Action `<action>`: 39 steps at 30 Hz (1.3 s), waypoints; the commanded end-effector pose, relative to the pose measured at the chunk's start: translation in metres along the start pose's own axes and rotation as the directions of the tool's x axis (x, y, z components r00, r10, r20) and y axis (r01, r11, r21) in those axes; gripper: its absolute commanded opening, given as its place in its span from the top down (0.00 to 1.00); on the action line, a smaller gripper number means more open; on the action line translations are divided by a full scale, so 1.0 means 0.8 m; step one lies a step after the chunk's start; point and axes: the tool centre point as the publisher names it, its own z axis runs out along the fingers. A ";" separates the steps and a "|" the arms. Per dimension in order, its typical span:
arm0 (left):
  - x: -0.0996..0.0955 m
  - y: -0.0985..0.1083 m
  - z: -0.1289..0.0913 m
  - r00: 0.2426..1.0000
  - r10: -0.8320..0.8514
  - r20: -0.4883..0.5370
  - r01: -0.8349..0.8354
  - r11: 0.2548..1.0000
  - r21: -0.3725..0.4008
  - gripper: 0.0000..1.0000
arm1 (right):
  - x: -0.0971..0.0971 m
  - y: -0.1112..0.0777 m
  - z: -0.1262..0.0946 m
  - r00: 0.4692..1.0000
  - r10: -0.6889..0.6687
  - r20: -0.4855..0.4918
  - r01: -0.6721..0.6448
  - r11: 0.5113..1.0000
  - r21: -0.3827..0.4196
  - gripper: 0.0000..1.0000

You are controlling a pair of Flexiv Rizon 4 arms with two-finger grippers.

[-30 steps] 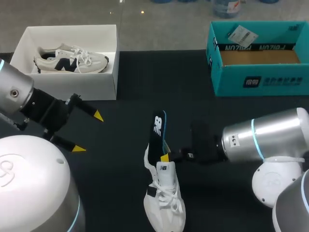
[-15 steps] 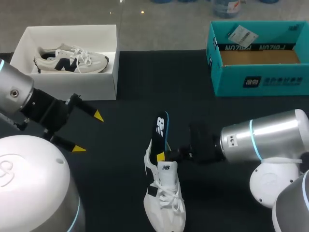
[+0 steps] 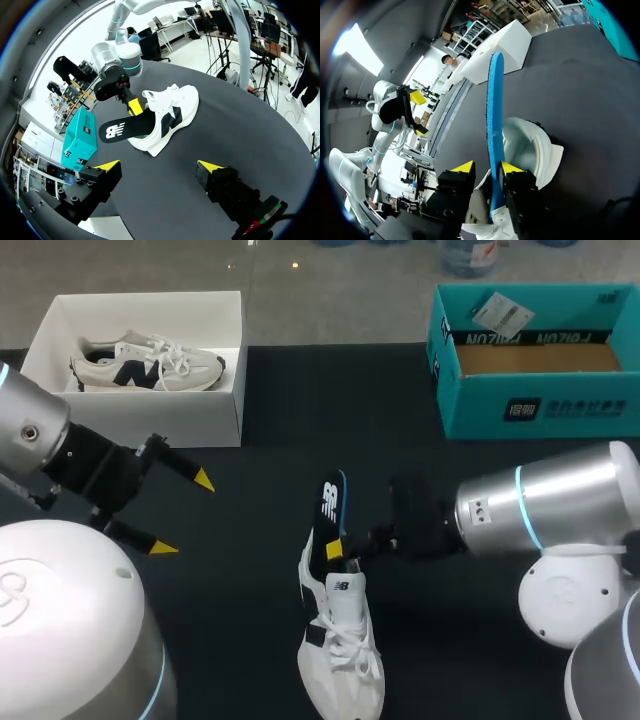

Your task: Take the shoe out of the shoebox, open the shoe tongue, remove and reinsert the insole, then place the shoe into the shoebox

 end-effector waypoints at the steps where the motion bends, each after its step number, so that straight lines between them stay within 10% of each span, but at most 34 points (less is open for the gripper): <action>1: 0.001 -0.001 -0.001 1.000 0.000 -0.002 0.000 1.000 -0.002 0.00 | 0.000 0.006 -0.007 1.000 0.002 0.015 -0.002 1.000 0.013 0.71; 9: 0.001 -0.001 -0.001 1.000 0.000 -0.002 0.000 1.000 -0.002 0.00 | -0.008 0.014 -0.003 1.000 0.003 0.015 -0.004 0.999 0.047 0.73; 14: 0.001 -0.001 -0.001 1.000 0.000 -0.002 0.000 1.000 -0.002 0.00 | -0.013 0.017 -0.005 1.000 0.004 0.019 -0.005 0.999 0.051 1.00; 39: 0.001 -0.001 -0.001 1.000 0.000 -0.002 0.000 1.000 -0.002 0.00 | -0.016 -0.043 0.024 0.997 0.077 -0.029 -0.076 0.997 0.032 1.00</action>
